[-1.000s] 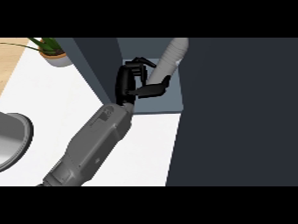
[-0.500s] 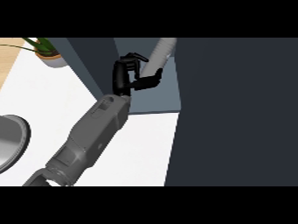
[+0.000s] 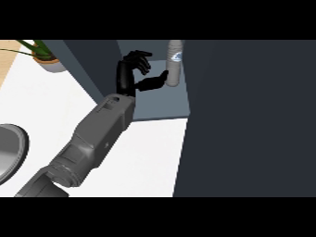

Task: Pick up the bottled water, place it into the cabinet and close the cabinet

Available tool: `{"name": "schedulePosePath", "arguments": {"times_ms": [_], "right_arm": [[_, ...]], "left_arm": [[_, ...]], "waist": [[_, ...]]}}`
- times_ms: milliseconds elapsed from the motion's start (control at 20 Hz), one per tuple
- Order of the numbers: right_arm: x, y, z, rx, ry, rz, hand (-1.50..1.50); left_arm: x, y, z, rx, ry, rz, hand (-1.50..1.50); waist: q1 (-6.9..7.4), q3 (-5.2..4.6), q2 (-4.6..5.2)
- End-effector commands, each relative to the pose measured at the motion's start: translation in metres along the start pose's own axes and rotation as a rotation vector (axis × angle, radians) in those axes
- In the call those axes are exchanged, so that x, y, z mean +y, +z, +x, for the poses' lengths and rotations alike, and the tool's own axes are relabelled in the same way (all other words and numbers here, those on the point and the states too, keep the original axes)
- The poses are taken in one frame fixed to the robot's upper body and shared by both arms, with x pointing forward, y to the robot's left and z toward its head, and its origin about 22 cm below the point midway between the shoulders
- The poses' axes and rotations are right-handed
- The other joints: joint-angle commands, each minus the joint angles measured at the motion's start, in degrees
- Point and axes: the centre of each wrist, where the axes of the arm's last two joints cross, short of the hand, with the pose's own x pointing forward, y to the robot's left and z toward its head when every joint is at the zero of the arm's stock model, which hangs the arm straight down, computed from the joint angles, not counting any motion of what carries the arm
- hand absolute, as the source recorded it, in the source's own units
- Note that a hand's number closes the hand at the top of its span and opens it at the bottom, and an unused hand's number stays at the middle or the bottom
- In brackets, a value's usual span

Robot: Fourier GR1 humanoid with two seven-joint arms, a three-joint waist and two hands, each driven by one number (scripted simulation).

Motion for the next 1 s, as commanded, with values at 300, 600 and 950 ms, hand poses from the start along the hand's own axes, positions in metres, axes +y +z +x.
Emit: {"name": "schedulePosePath", "arguments": {"times_ms": [300,600,950], "right_arm": [[-0.004,0.006,0.021,-0.028,-0.042,0.016,-1.50],[0.001,-0.001,0.014,-0.053,-0.043,0.028,-1.50],[-0.002,0.001,0.013,-0.042,-0.045,-0.001,-1.50]], "left_arm": [[0.003,-0.007,0.001,0.006,0.002,-0.006,-1.50],[0.005,-0.021,0.016,-0.009,0.061,0.000,-1.50],[0.001,-0.011,0.007,-0.052,0.049,-0.097,-1.50]], "waist": [[-0.73,-0.03,0.43],[-0.65,-0.09,0.67],[0.05,-0.02,0.18]]}}
